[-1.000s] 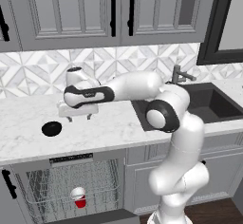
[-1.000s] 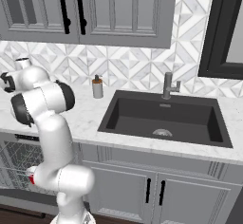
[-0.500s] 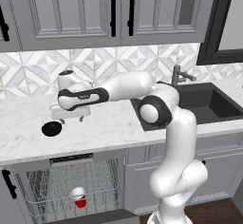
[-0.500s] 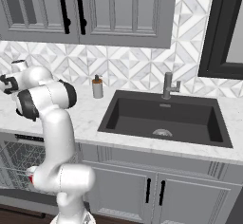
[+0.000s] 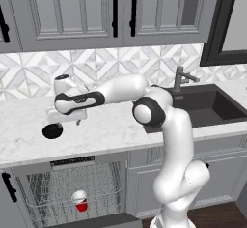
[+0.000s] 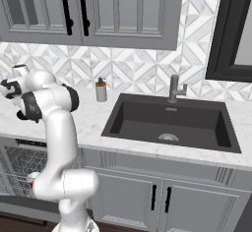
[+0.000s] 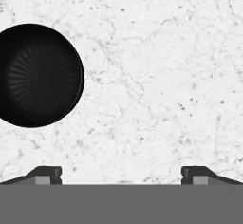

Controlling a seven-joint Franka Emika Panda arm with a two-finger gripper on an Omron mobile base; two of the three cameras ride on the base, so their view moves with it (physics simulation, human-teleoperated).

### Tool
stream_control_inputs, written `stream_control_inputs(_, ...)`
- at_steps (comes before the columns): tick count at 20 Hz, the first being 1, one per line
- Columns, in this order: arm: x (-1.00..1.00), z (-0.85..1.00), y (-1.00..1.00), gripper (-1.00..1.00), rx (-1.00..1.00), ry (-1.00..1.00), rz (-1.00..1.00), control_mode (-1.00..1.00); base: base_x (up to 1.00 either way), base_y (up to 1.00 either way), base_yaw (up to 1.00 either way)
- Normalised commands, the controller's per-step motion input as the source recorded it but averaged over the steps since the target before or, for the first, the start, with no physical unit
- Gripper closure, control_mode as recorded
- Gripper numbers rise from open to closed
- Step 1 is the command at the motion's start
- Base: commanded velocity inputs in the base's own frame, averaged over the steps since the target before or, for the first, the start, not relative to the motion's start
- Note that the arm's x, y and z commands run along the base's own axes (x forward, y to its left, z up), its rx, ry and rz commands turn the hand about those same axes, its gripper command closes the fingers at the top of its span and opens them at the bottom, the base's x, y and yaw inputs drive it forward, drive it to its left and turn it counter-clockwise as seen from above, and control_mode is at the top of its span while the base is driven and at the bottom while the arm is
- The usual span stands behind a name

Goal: Pick up the cup and bowl from the counter, place them in the dishwasher, and close the dishwasher door.

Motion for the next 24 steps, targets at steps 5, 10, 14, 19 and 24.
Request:
stream_control_inputs(5, 0.28, -0.31, 0.19, -1.00, 0.00, 0.00, 0.00, -1.00, 0.00, 0.00, 0.00)
stream_control_inputs(10, 0.35, -0.25, 0.22, -1.00, 0.00, 0.00, 0.00, -1.00, 0.00, 0.00, 0.00)
stream_control_inputs(14, 0.37, -0.19, 0.39, -1.00, 0.00, -0.01, 0.00, -1.00, 0.00, 0.00, 0.00)
stream_control_inputs(19, 0.36, -0.14, 0.42, -1.00, 0.00, 0.00, 0.00, -1.00, 0.00, 0.00, 0.00)
stream_control_inputs(24, 0.17, -0.31, 0.04, -1.00, 0.00, 0.00, 0.00, -1.00, 0.00, 0.00, 0.00)
